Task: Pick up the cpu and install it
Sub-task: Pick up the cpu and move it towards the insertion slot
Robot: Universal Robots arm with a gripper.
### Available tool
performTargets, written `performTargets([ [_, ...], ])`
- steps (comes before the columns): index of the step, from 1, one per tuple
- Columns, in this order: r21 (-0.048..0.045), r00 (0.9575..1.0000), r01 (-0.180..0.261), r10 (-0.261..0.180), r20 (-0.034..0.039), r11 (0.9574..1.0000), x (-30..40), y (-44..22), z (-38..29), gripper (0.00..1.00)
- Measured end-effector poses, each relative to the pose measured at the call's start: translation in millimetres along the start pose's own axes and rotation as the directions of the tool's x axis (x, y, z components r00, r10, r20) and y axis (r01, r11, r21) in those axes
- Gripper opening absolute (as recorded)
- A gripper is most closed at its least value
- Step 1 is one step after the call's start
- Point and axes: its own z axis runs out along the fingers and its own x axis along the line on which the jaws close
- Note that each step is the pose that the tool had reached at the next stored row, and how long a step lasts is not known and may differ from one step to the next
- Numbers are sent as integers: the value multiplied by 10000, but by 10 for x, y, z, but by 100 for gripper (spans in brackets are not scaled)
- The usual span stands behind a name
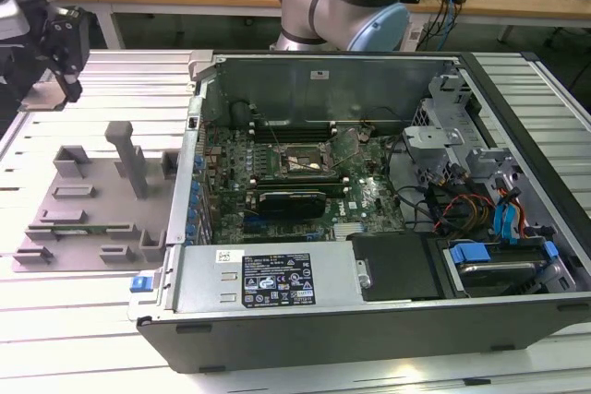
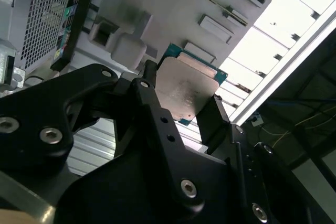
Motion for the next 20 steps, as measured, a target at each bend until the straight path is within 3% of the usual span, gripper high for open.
performTargets([
  [4,0,10000,1,-1,0,10000,-75,0,0,55],
  [9,0,10000,-1,1,0,10000,-240,2,-1,55],
  [16,1,10000,1,-1,-1,10000,-572,4,-2,55],
  [18,0,10000,1,-1,0,10000,-615,5,-1,55],
  [20,0,10000,-1,1,0,10000,-706,6,-2,55],
])
